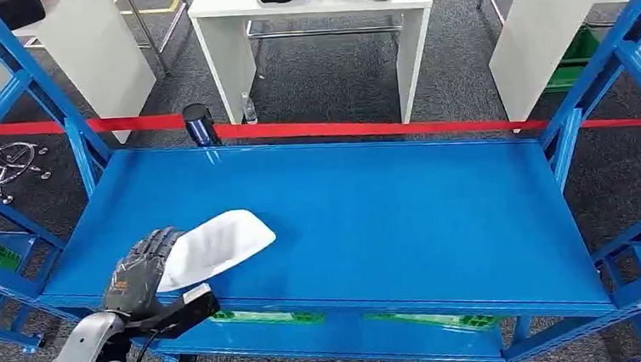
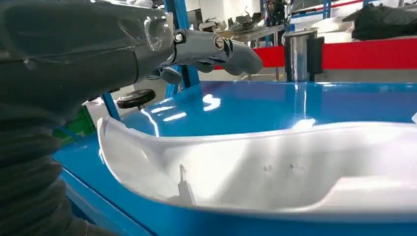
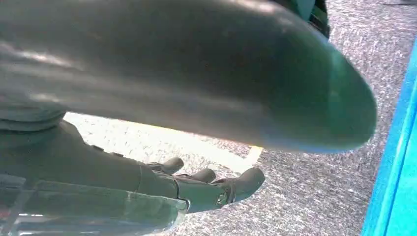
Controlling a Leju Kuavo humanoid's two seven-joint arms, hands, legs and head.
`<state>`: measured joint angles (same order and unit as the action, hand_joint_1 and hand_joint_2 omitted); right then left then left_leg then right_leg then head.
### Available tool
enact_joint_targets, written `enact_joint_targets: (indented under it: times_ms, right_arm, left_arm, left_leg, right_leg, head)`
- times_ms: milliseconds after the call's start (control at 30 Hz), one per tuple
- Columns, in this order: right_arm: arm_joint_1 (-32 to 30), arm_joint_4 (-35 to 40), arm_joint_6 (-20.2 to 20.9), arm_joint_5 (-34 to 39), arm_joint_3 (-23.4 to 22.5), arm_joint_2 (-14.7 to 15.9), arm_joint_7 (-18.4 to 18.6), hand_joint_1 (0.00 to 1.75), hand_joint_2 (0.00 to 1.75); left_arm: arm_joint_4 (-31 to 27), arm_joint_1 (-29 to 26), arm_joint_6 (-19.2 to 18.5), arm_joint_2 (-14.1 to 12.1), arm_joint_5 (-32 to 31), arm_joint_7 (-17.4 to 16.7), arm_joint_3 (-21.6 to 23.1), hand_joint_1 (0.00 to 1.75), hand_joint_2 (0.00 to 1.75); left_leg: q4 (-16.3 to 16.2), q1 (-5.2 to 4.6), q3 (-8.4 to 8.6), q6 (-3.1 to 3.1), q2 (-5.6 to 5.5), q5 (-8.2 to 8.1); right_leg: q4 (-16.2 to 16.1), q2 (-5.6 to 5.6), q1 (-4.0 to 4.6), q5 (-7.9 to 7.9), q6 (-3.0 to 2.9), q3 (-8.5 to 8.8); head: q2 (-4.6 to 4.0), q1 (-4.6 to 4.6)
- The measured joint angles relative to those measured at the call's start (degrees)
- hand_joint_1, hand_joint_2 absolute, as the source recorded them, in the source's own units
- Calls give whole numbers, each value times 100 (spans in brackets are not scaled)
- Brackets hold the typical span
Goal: Take the parts from the cabinet and place them on the table.
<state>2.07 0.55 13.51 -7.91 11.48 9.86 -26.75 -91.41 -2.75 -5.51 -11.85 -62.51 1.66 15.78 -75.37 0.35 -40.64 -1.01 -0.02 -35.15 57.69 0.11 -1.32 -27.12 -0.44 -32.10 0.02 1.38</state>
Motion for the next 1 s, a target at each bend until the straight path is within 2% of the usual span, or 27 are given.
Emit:
enact_joint_targets:
  times_ms: [33, 67, 100, 133, 167, 200, 300, 333, 367, 400, 467, 500, 533, 567, 600, 667, 700, 733, 767, 833, 867, 900, 933, 1000]
  right_arm:
    - [2, 0, 0, 0, 17, 0, -13, 0, 0]
    - [4, 0, 0, 0, 20, 0, -22, 0, 0]
    - [6, 0, 0, 0, 24, -2, -28, 0, 0]
    - [9, 0, 0, 0, 26, -4, -28, 0, 0]
    - [9, 0, 2, 0, 31, -9, -28, 0, 0]
    - [12, 0, 7, 0, 37, -15, -28, 0, 0]
    - [3, 11, 20, 13, 55, -24, -15, 0, 0]
    - [3, 15, 37, 20, 59, -22, -9, 0, 0]
    - [-3, 26, 42, 22, 59, -20, -6, 0, 0]
    - [-2, 33, 42, 28, 61, -4, -4, 0, 0]
    - [-2, 44, 39, 44, 63, 4, 2, 0, 0]
    - [-9, 50, 39, 55, 63, 4, 13, 0, 0]
    - [-18, 55, 37, 57, 63, 2, 20, 0, 0]
    - [-29, 57, 33, 55, 66, 2, 37, 0, 0]
    - [-37, 57, 22, 57, 66, 2, 42, 0, 0]
    - [-29, 68, 15, 59, 66, 15, 42, 0, 0]
    - [-28, 81, 15, 61, 66, 18, 44, 0, 0]
    - [-22, 92, 11, 61, 66, 15, 50, 0, 0]
    - [-18, 103, 11, 61, 66, 11, 50, 0, 0]
    - [-32, 118, 9, 70, 66, 4, 55, 0, 0]
    - [-50, 164, 2, 74, 66, -7, 85, 0, 0]
    - [-59, 223, -4, 90, 66, 2, 98, 0, 0]
    - [-62, 264, -9, 107, 66, 0, 114, 0, 0]
    - [-101, 367, -17, 116, 66, -4, 175, 0, 0]
  left_arm:
    - [17, 3, -15, 2, -7, 2, 0, 0, 175]
    - [33, 14, -33, 2, -9, 4, 2, 0, 175]
    - [48, 42, -42, 7, -9, 13, 4, 155, 175]
    - [66, 87, -61, 11, -9, 26, 11, 173, 175]
    - [85, 141, -85, 11, -9, 42, 15, 175, 175]
    - [120, 198, -118, 11, -4, 59, 22, 175, 175]
    - [265, 278, -188, 2, 11, 131, 37, 175, 175]
    - [297, 310, -214, -7, 13, 162, 50, 175, 175]
    - [332, 339, -225, -7, 20, 181, 65, 175, 175]
    - [372, 392, -232, -9, 28, 201, 85, 175, 175]
    - [454, 438, -240, -15, 52, 210, 101, 175, 175]
    - [500, 437, -257, -24, 72, 225, 109, 175, 175]
    - [527, 441, -262, -24, 81, 234, 116, 175, 175]
    - [549, 449, -264, -24, 90, 236, 120, 175, 175]
    - [575, 473, -262, -26, 90, 236, 127, 175, 175]
    - [597, 513, -260, -33, 105, 243, 133, 175, 175]
    - [601, 527, -260, -35, 105, 243, 135, 175, 175]
    - [608, 545, -256, -44, 105, 243, 138, 175, 175]
    - [616, 553, -254, -55, 105, 249, 144, 175, 175]
    - [634, 574, -254, -74, 105, 256, 142, 175, 175]
    - [640, 584, -256, -90, 105, 264, 142, 175, 175]
    - [647, 592, -254, -98, 105, 278, 144, 175, 175]
    - [658, 614, -253, -118, 105, 282, 142, 175, 175]
    - [691, 638, -245, -137, 103, 286, 142, 175, 175]
  left_leg:
    - [-60, 3, -36, 6, 0, 39]
    - [148, 4, 55, 18, 0, 202]
    - [608, 4, 275, 42, -1, 459]
    - [1195, -4, 566, 84, -4, 737]
    - [1707, -23, 817, 148, -13, 882]
    - [1788, -41, 864, 161, -1, 798]
    - [1791, -86, 834, 189, -1, 820]
    - [1875, -78, 856, 246, 0, 870]
    - [1965, -26, 933, 271, 26, 929]
    - [1993, -29, 940, 316, 26, 957]
    - [1992, -39, 915, 322, 26, 960]
    - [1990, -52, 901, 325, 29, 962]
    - [1986, -59, 896, 326, 29, 963]
    - [1983, -60, 899, 325, 28, 962]
    - [1976, -59, 912, 321, 21, 959]
    - [1926, -55, 917, 277, 12, 929]
    - [1874, -92, 894, 235, 12, 897]
    - [1849, -103, 883, 217, 6, 875]
    - [1848, -107, 874, 205, 6, 883]
    - [1843, -92, 875, 181, 5, 892]
    - [1808, -77, 843, 155, 3, 856]
    - [1652, -73, 770, 108, 2, 721]
    - [1303, -55, 619, 68, 1, 511]
    - [329, -24, 164, 17, 2, 94]
  right_leg:
    - [1, 1, 5, 0, 0, 2]
    - [1, 6, 10, -1, 2, 7]
    - [0, 18, 15, -2, 2, 16]
    - [-3, 23, 30, -2, 3, 27]
    - [-8, 25, 25, -1, 6, 30]
    - [-7, 23, 65, 4, 19, 8]
    - [-37, 21, 35, 36, 77, -7]
    - [-70, 22, 57, 49, 131, 11]
    - [13, 14, 34, -2, 125, -43]
    - [228, 15, 47, -143, 94, -149]
    - [1009, 14, 44, -499, 44, -513]
    - [1587, 15, 45, -706, 39, -789]
    - [1857, 13, 44, -770, 70, -913]
    - [1848, 14, 42, -733, 105, -906]
    - [1440, 12, 38, -531, 183, -690]
    - [265, -6, 16, -84, 287, -108]
    - [-35, -19, 22, -59, 238, 18]
    - [-39, 2, 29, -28, 160, 44]
    - [-25, 3, 43, -26, 119, 30]
    - [-24, 2, 45, -10, 62, 31]
    - [-37, 1, -7, 3, 38, 41]
    - [-37, 5, -4, 5, 9, 41]
    - [-37, 6, -3, 13, -17, 36]
    - [-34, 4, 8, 12, -19, 24]
  head:
    - [-2, 0]
    - [0, 0]
    - [0, 0]
    - [0, 0]
    - [0, -2]
    - [0, -13]
    - [0, -4]
    - [0, -2]
    - [0, -11]
    - [-2, -18]
    - [0, -22]
    - [0, -20]
    - [0, -22]
    - [0, -20]
    - [0, -22]
    - [0, -24]
    - [0, -24]
    - [0, -13]
    - [0, -11]
    - [0, -11]
    - [0, -15]
    - [0, 0]
    - [0, 15]
    - [0, 13]
